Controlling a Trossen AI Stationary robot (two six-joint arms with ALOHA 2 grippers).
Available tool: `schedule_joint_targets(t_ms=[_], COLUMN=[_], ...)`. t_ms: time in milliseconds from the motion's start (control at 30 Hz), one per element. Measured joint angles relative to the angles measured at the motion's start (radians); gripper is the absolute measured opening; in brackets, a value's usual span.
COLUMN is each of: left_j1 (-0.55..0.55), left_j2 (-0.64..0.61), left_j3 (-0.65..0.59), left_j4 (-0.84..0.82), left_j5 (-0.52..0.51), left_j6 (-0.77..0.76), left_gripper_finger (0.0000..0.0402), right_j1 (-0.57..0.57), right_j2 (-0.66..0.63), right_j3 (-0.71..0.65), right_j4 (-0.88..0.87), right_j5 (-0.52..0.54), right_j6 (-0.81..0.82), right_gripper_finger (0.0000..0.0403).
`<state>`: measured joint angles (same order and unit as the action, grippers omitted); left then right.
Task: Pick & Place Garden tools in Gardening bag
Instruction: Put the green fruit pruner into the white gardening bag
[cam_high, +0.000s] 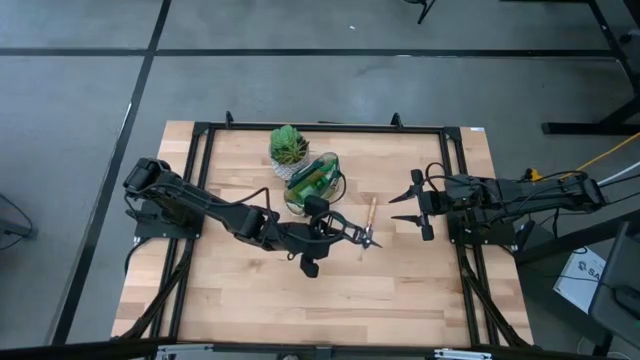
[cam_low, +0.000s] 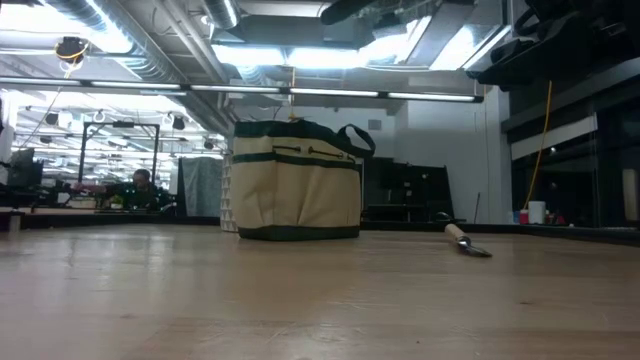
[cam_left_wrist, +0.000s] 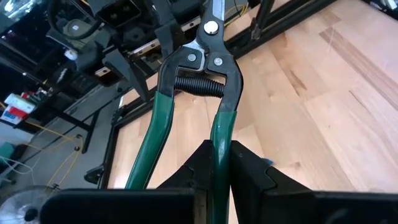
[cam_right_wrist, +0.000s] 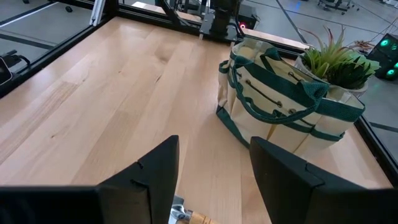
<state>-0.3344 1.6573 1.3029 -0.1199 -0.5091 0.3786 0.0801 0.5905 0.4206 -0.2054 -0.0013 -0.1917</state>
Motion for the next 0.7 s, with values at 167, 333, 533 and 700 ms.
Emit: schedule_joint_targets(t_ms=[167,333,533,700], left_j1=[-0.001,-0.016,-0.035,-0.055], left_j2=[0.000,0.000,0.000,0.000], left_j3=[0.000,0.000,0.000,0.000], left_j4=[0.036,0.052,0.051,0.050], left_j5=[0.004,0.007,0.002,-0.051], left_j6=[0.000,0.018,0.027,0.024], left_gripper_finger=[0.0029,0.0029,0.0029,0.0029], right_j1=[0.000,0.000,0.000,0.000], right_j2=[0.000,0.000,0.000,0.000], right_j3=[0.000,0.000,0.000,0.000], right_j4=[0.000,0.000,0.000,0.000], right_j5=[0.000,0.000,0.000,0.000], right_j6=[0.000,0.000,0.000,0.000], right_gripper_finger=[0.0201,0.0201,0.0201,0.0201])
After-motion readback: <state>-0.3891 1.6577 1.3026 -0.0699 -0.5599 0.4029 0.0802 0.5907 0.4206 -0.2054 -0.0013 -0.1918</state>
